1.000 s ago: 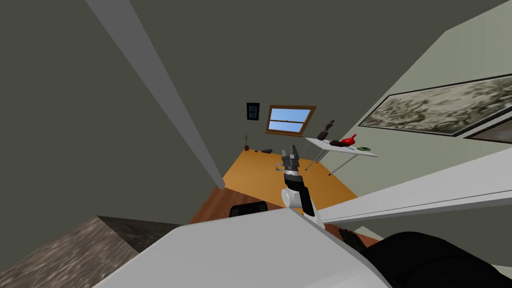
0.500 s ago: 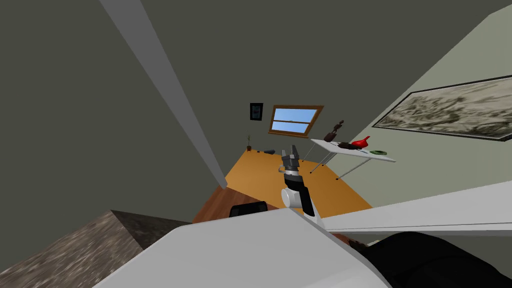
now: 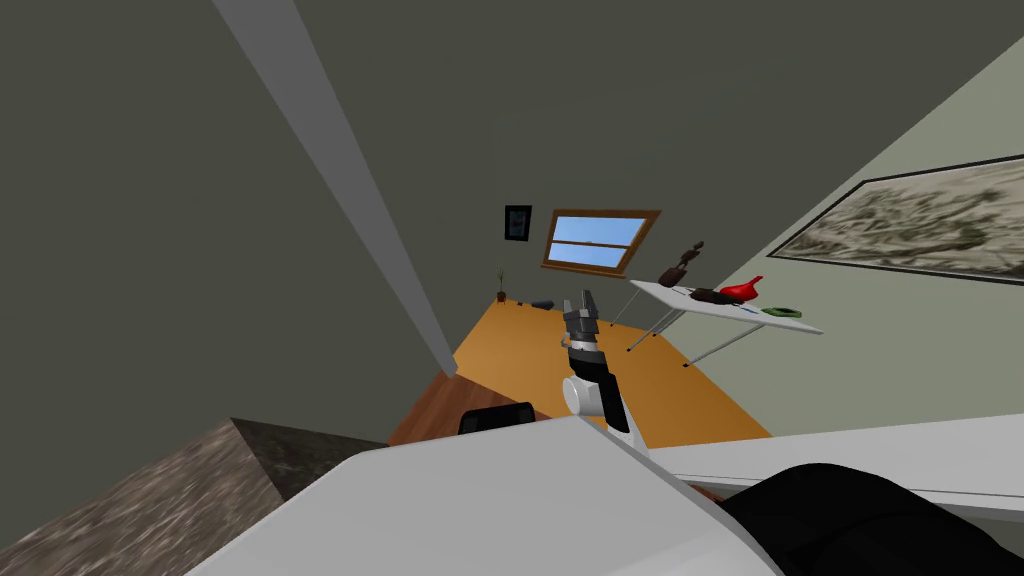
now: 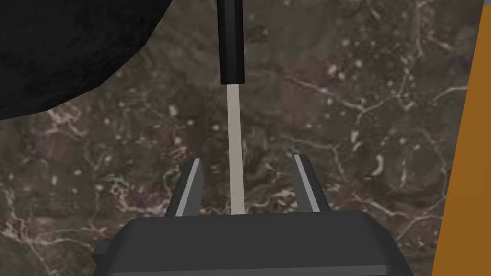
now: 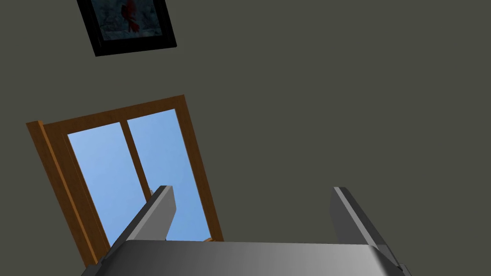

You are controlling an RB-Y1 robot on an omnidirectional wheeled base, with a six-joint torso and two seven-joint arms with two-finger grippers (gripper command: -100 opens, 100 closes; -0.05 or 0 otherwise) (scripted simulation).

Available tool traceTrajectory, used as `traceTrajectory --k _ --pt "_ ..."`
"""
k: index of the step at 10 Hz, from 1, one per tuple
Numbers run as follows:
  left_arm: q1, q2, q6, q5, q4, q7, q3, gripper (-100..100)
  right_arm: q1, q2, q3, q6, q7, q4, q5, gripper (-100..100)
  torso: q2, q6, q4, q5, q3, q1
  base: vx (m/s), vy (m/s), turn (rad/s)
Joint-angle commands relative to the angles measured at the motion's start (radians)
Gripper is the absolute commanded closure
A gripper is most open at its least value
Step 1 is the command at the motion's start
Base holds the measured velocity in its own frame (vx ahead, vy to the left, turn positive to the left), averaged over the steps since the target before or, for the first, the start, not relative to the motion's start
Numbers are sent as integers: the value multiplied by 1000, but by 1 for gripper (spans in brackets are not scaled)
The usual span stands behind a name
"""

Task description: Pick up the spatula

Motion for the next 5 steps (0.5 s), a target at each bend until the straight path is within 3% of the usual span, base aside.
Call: traceTrajectory --k 1,4,5 --pt "0 0 0 0 0 0 0 100 0 0 0 0 0 0 0 0 0 0 0 0 0 0 0 0 0" --pt "0 0 0 0 0 -1 0 100 0 0 0 0 0 0 0 0 1 0 0 0 0 0 0 0 0" --pt "0 0 0 0 0 -1 0 0 0 0 0 0 0 0 0 0 1 0 0 0 1 0 0 0 0"
